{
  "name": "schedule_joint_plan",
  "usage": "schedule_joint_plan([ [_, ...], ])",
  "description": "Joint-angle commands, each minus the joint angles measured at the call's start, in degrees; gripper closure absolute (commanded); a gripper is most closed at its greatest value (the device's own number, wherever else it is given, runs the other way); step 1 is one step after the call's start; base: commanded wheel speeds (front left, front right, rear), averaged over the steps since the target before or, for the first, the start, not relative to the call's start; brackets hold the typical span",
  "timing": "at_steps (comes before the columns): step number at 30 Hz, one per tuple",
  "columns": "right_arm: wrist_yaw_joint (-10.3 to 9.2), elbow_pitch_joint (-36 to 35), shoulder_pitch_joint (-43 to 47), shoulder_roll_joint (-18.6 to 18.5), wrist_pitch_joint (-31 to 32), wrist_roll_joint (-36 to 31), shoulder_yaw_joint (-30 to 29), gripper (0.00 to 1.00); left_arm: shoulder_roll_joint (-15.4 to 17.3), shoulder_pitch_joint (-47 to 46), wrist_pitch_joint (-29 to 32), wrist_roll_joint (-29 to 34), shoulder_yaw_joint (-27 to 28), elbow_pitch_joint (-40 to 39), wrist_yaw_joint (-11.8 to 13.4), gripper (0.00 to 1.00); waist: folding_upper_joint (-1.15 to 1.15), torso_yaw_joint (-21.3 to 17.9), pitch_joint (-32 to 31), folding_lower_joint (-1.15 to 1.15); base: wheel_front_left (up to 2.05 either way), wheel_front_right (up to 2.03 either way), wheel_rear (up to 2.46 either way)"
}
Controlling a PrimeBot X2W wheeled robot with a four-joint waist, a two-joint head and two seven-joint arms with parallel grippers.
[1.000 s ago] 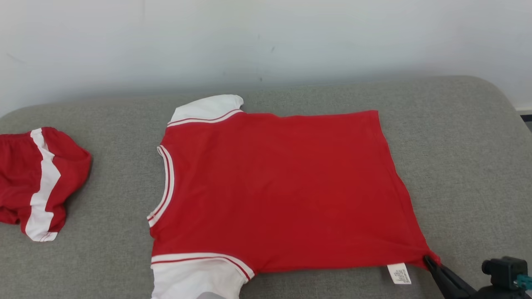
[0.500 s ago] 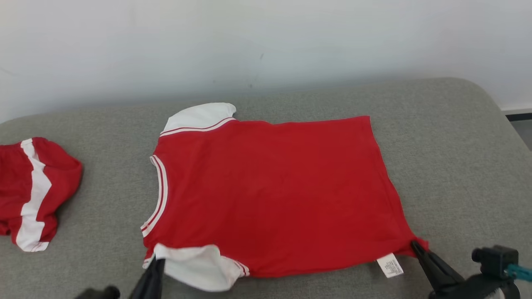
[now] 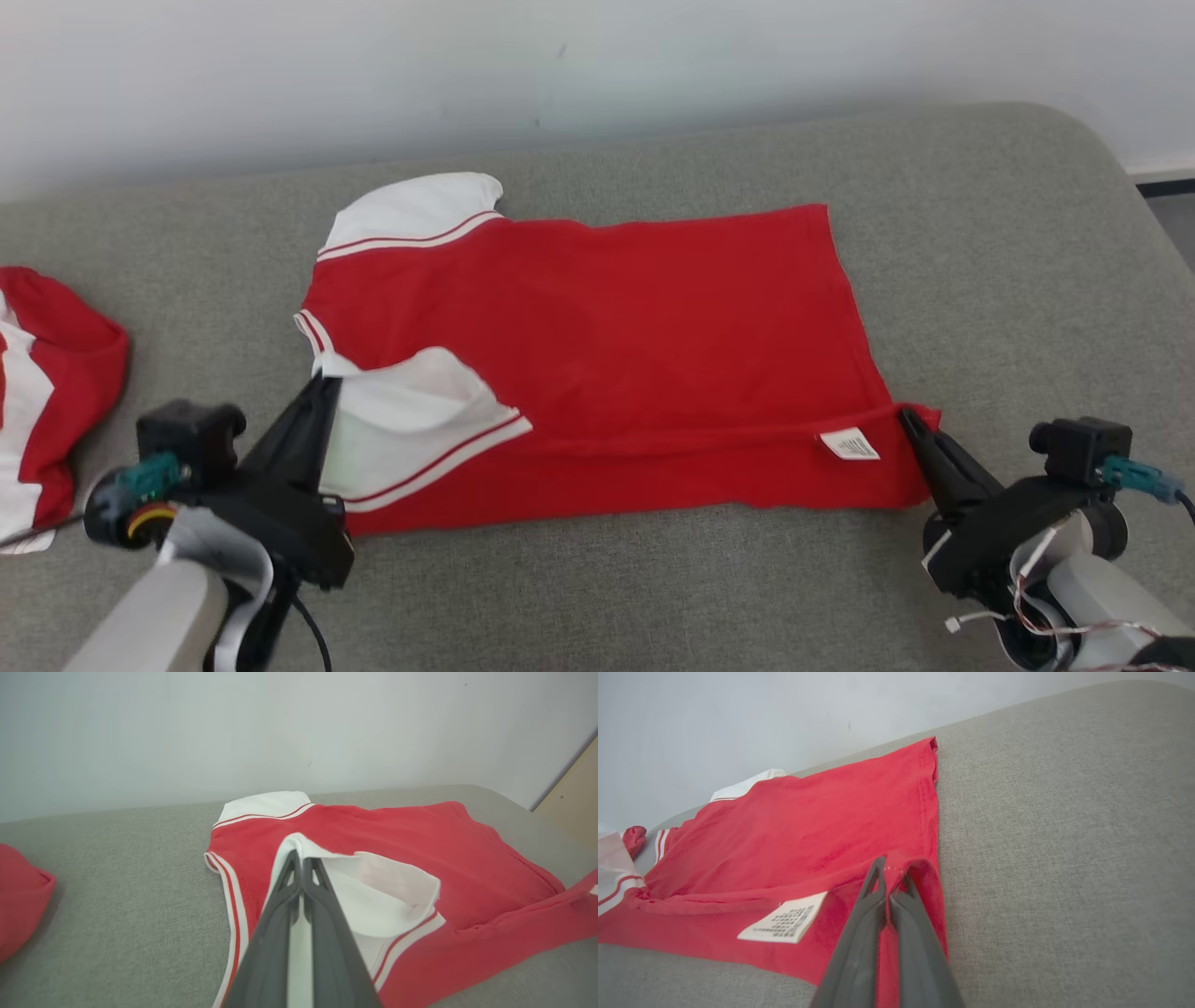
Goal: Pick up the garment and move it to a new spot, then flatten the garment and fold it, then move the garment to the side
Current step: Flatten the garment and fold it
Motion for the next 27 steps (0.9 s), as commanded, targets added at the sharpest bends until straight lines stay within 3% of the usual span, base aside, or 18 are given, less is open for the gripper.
schedule_joint_plan([
  [1,-0.14,1.7,-2.4,1.0,-0.3,-0.2,0.7,1.0,-0.5,-3.6,0.3,1.0,-0.5,3.5,-1.4,1.0,-0.01,-0.5,2.0,-0.01,0.0,0.0,0.0],
  [7,-0.14,6.2,-7.8,3.0,-1.3,-0.4,3.1,1.0,-1.9,-10.8,0.5,1.8,-1.9,13.2,-4.3,1.0,-0.01,-1.4,4.1,-0.01,0.0,0.0,0.0],
  [14,-0.14,10.2,-11.9,4.2,-3.2,-0.7,5.8,1.0,-3.0,-15.2,-1.9,3.2,-3.3,20.5,-5.8,1.0,-0.01,-1.8,5.3,-0.01,0.0,0.0,0.0],
  [15,-0.14,10.7,-12.5,4.2,-3.7,-0.9,6.0,0.9,-3.1,-15.7,-2.5,3.8,-3.5,21.4,-5.9,0.84,-0.01,-1.8,5.3,-0.01,0.0,0.0,0.0],
  [16,-0.14,11.2,-12.9,4.3,-4.1,-1.1,6.3,0.03,-3.3,-16.0,-3.0,4.3,-4.0,22.5,-6.0,0.0,-0.01,-1.8,5.2,-0.01,0.0,0.0,0.0],
  [27,-0.14,12.0,-10.3,0.9,-6.1,-2.4,8.1,0.0,-4.9,-13.2,-9.1,3.2,-3.8,27.6,-6.7,0.0,-0.01,-0.3,0.1,-0.01,0.0,0.0,0.0],
])
